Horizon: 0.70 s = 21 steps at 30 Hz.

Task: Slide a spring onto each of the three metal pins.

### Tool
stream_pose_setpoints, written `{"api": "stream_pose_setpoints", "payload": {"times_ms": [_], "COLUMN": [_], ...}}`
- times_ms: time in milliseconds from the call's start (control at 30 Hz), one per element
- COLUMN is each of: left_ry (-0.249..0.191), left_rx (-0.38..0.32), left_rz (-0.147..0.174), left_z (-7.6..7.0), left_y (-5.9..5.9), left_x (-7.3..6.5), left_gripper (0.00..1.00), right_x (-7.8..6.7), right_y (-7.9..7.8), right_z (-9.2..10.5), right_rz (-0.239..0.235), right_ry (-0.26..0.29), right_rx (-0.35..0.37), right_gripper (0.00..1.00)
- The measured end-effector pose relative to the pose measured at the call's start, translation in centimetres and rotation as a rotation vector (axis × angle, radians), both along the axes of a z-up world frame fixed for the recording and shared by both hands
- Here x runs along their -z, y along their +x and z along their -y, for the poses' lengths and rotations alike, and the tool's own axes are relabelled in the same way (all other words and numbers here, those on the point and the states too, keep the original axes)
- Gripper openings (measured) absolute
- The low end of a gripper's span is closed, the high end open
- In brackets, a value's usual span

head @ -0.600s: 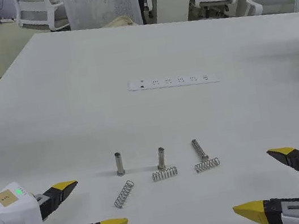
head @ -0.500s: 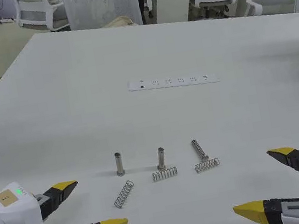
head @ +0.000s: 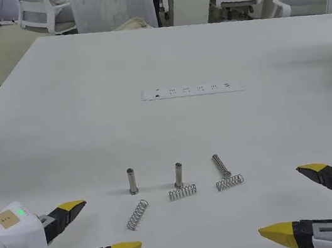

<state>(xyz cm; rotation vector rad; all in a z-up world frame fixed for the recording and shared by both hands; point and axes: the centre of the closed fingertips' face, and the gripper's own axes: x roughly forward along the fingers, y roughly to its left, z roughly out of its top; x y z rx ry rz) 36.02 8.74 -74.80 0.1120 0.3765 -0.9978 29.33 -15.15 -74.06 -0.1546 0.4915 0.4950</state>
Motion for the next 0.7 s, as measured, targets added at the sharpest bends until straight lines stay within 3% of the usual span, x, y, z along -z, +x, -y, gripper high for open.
{"api": "stream_pose_setpoints", "payload": {"times_ms": [700], "left_ry": [0.0], "left_rx": [-0.002], "left_rz": [-0.001], "left_z": [-0.07], "left_y": [0.03], "left_x": [0.09], "left_gripper": [0.73], "right_x": [0.2], "right_y": [-0.11], "right_z": [0.02], "right_rz": [-0.01], "right_ry": [-0.004], "right_rx": [-0.001], "right_gripper": [0.87]}}
